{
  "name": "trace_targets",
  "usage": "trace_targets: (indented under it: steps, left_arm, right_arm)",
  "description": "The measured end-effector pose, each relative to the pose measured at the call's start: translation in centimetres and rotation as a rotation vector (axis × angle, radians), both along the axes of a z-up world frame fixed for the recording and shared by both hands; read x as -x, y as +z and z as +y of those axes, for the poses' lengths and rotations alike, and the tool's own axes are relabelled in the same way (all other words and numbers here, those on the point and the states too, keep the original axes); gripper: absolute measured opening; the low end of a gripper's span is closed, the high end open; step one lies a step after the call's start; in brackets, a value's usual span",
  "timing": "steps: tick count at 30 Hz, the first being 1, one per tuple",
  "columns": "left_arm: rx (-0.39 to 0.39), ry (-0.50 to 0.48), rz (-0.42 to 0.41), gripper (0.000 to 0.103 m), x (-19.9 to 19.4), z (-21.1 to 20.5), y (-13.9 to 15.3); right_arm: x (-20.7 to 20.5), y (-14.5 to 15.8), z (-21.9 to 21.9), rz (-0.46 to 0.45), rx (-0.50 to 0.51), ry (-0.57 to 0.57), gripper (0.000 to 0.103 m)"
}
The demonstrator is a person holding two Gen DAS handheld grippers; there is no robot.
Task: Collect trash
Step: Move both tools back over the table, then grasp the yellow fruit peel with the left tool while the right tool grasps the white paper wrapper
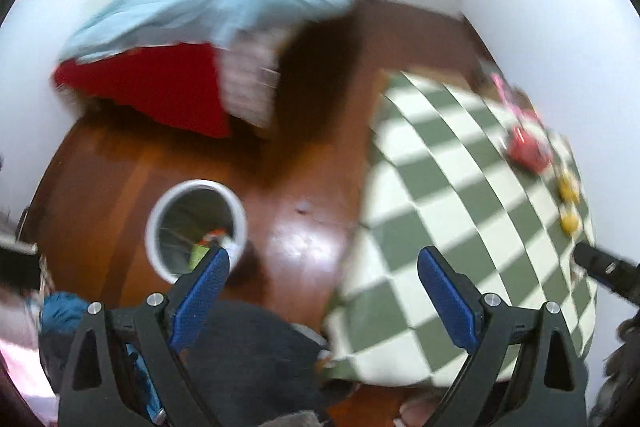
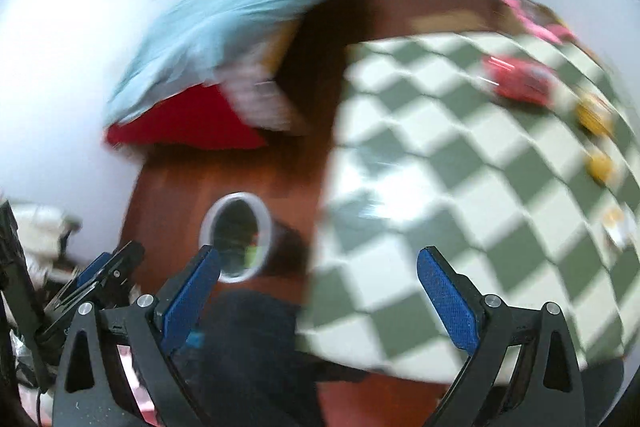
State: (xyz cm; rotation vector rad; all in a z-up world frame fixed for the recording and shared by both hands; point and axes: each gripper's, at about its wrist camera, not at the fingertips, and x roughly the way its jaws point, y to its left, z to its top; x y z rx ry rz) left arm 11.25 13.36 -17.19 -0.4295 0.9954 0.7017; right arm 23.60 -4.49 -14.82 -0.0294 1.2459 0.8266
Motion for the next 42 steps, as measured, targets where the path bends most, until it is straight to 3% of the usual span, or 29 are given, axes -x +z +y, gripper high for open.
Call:
trace_targets:
  steps: [4, 9, 11, 12, 13, 20, 26, 31, 35, 42]
  left_arm:
    - [0.048, -0.138, 0.083, 0.100, -6.9, -4.4, -4.8]
    - [0.084, -0.239, 0.182, 0.100, -12.9, -9.0, -9.7]
    - [0.087, -0.268, 0.219, 0.100, -15.0, -10.3, -11.2]
    - [0.084, -0.278, 0.230, 0.100, -15.6, -10.7, -11.7]
    - [0.076, -0.285, 0.243, 0.100, -16.2, -11.1, -12.1]
    - [0.034, -0.333, 0.309, 0.100, -19.8, -12.5, -13.6]
    - [0.027, -0.348, 0.328, 0.100, -21.5, -13.5, -13.9]
    - [0.035, -0.381, 0.319, 0.100, -24.2, -15.6, -13.2]
    - [0.061, -0.430, 0.289, 0.100, -27.7, -18.5, -12.2]
    - [0.164, -0.495, 0.234, 0.099, -34.8, -23.8, -11.4]
  right_arm:
    - [-6.0, -3.6, -9.8, 0.025, 0.079, -0.230, 0.100]
    - [-12.8, -7.7, -19.8, 0.058, 0.130, -0.460, 0.099]
    - [-15.2, -9.5, -21.9, 0.068, 0.157, -0.501, 0.089]
    - [-16.2, -10.4, -22.7, 0.074, 0.170, -0.514, 0.073]
    - [-17.3, -11.3, -23.2, 0.085, 0.182, -0.522, 0.068]
    - [-21.2, -15.2, -23.5, 0.068, 0.195, -0.523, 0.066]
    - [-21.6, -16.5, -21.5, 0.027, 0.175, -0.473, 0.034]
    - [-21.1, -15.9, -21.7, -0.011, 0.161, -0.469, 0.023]
    - [-22.2, -14.8, -24.2, -0.043, 0.180, -0.537, 0.022]
    - [-25.3, -15.3, -27.9, -0.015, 0.217, -0.629, 0.019]
